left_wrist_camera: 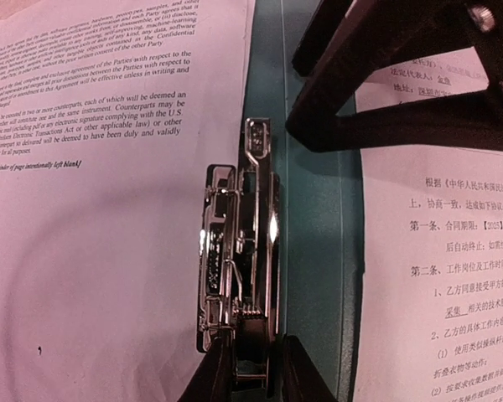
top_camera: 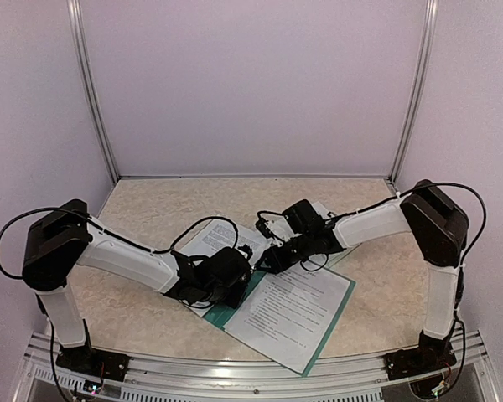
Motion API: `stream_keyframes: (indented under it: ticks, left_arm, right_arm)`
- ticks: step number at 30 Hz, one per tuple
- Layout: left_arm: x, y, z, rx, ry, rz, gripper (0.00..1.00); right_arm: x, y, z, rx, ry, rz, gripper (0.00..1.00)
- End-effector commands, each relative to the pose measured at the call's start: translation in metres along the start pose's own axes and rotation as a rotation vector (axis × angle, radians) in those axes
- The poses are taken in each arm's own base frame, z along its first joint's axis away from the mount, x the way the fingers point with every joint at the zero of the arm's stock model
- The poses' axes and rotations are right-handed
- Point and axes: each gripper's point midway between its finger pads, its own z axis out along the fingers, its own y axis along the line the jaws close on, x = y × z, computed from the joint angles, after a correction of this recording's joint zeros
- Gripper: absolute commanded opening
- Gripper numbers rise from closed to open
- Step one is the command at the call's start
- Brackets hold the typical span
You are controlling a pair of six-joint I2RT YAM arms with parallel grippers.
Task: Put the files into the folder
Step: Clamp the spring clip on the folder with some files, then pick up the folder with files from the center of the board.
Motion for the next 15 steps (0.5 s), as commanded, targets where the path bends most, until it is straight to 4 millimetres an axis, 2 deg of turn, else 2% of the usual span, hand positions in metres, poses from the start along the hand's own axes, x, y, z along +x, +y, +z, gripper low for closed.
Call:
stream_keyframes:
  ticks: [1, 5, 11, 15]
  left_arm:
    - [0.009, 0.003, -0.013, -0.025, 0.052, 0.043, 0.23]
    - [-0.007, 0.002, -0.024, -0.027, 0.010, 0.037, 0.31]
    - [-0.021, -0.001, -0.033, -0.018, -0.025, 0.038, 0.33]
    - [-0.031, -0.003, -0.039, -0.008, -0.050, 0.024, 0.40]
  right_arm:
    - [-0.012, 0.005, -0.021, 0.033, -0.006, -0.004, 0.42]
    - [-0.021, 0.009, -0.033, 0.041, -0.038, -0.021, 0.43]
    - [-0.020, 0.014, -0.033, 0.012, -0.038, -0.021, 0.43]
    - [-0.023, 0.017, -0.039, 0.009, -0.064, -0.023, 0.45]
